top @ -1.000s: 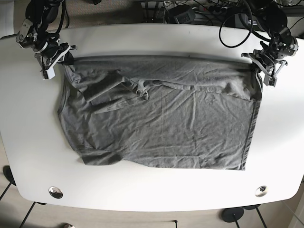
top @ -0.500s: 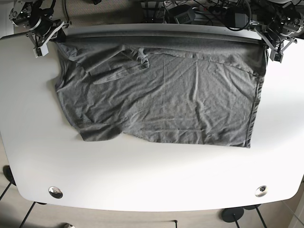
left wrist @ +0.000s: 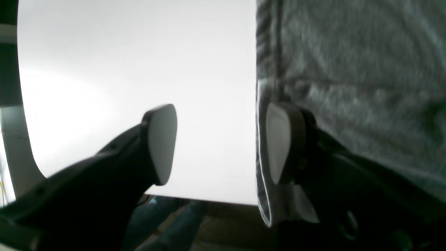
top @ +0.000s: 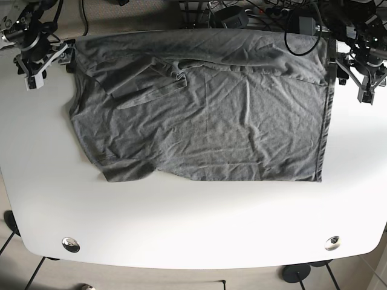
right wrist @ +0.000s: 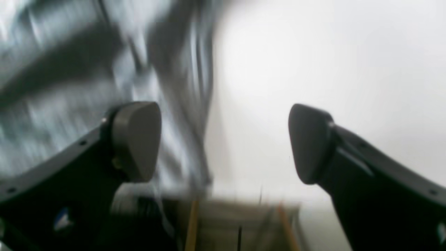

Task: Fold the T-shirt properly
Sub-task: 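Pull the held edge away from the hem with both grippers, then release and move both grippers to the hem corners, grasp them, then fold the hem with both grippers toward the collar, then lay the folded strip down and smooth it with both grippers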

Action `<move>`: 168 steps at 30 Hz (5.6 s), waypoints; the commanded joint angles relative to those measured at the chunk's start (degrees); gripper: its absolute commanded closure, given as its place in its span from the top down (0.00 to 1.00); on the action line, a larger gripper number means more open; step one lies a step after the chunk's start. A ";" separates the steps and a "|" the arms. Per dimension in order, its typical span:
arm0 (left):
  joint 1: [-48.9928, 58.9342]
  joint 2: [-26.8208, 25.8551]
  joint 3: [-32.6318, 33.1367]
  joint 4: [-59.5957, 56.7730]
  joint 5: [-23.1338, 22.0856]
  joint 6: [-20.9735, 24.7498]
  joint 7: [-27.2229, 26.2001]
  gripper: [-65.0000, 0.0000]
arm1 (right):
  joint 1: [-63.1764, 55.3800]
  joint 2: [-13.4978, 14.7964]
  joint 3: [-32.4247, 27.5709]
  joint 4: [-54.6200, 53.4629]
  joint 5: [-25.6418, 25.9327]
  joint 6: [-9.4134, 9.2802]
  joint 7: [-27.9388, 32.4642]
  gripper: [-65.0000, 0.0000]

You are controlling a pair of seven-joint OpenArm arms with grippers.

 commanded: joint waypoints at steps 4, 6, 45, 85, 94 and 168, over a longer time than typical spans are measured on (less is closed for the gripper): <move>-6.85 -0.62 5.07 -0.55 0.09 0.12 -0.97 0.58 | 10.61 3.35 -6.46 -2.70 0.36 0.30 0.80 0.84; -9.75 -0.62 7.09 -1.86 0.09 0.12 -1.06 0.58 | 15.71 4.06 -9.54 -5.25 0.36 0.30 0.80 0.84; -36.21 -3.70 19.84 -40.19 0.09 26.10 -23.04 0.87 | 47.80 5.99 -31.25 -66.17 -13.53 -1.86 31.40 0.05; -33.66 -3.70 28.01 -32.63 -6.68 15.11 -16.09 0.00 | 38.83 4.50 -21.32 -35.40 -13.44 -1.42 20.50 0.02; -17.84 -3.70 17.90 -14.79 -14.33 15.11 -9.06 0.00 | 18.09 4.32 -13.85 -7.80 -4.92 -1.68 8.10 0.03; -4.56 -8.27 21.33 -22.88 -14.68 15.20 -7.57 0.43 | 2.26 -7.55 0.22 3.19 0.09 -1.42 1.86 0.61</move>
